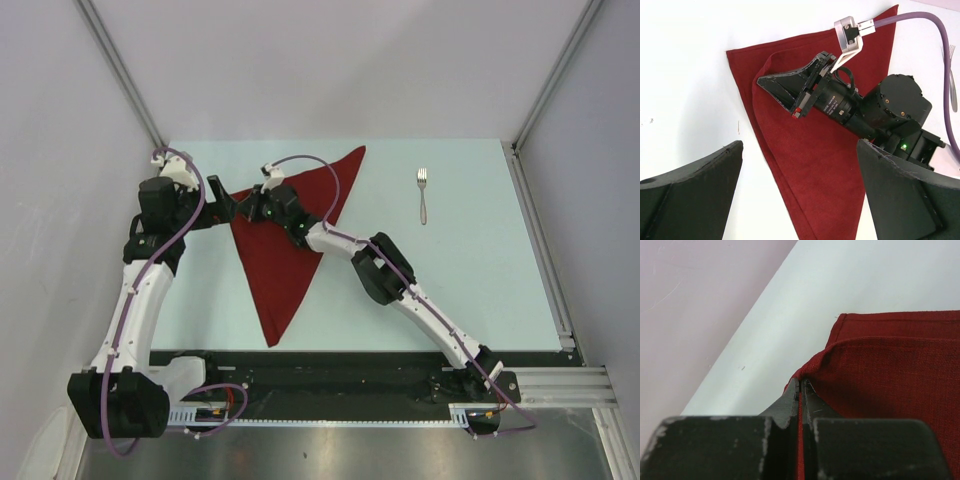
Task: Fold the napkin, place the utensils inside, and roll it up
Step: Fold the napkin
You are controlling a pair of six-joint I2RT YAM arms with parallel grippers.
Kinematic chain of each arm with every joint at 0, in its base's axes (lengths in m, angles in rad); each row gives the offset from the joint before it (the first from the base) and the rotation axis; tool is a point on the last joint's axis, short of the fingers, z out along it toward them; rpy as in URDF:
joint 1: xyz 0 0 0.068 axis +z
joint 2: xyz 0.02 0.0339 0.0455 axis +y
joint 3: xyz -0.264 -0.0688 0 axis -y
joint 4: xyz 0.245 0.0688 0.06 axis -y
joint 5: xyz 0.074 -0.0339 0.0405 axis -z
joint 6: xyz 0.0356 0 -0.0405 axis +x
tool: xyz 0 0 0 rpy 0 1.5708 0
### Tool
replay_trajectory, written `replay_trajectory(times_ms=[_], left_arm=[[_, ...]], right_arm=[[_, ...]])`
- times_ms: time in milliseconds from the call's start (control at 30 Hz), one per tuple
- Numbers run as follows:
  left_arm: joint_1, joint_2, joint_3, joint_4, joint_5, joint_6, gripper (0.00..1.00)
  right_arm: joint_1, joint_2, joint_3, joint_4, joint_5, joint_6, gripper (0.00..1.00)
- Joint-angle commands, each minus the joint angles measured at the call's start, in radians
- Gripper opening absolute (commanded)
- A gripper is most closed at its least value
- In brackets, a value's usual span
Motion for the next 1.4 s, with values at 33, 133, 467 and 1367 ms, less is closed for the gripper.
replay_trajectory(times_ms=[33,133,467,1367], left_arm=[[-0.002,-0.001,0.012,0.014,0.023,-0.008,1.0],[-0.002,-0.001,0.012,0.014,0.024,-0.008,0.99],[0.0,-0.005,0.012,0.014,0.026,-0.008,1.0],[-0.002,-0.002,0.012,0.016,0.038,-0.012,1.0]], right_arm=[[0.005,0.008,0.057,0.103,0.088,0.007,0.0],[0.007,0.012,0.058,0.107,0.115,0.012,0.0],[0.007,0.055,0.107,0.109,0.152,0.018,0.0],[0.008,0.094,0.166,0.113,0.161,0.036,0.0]])
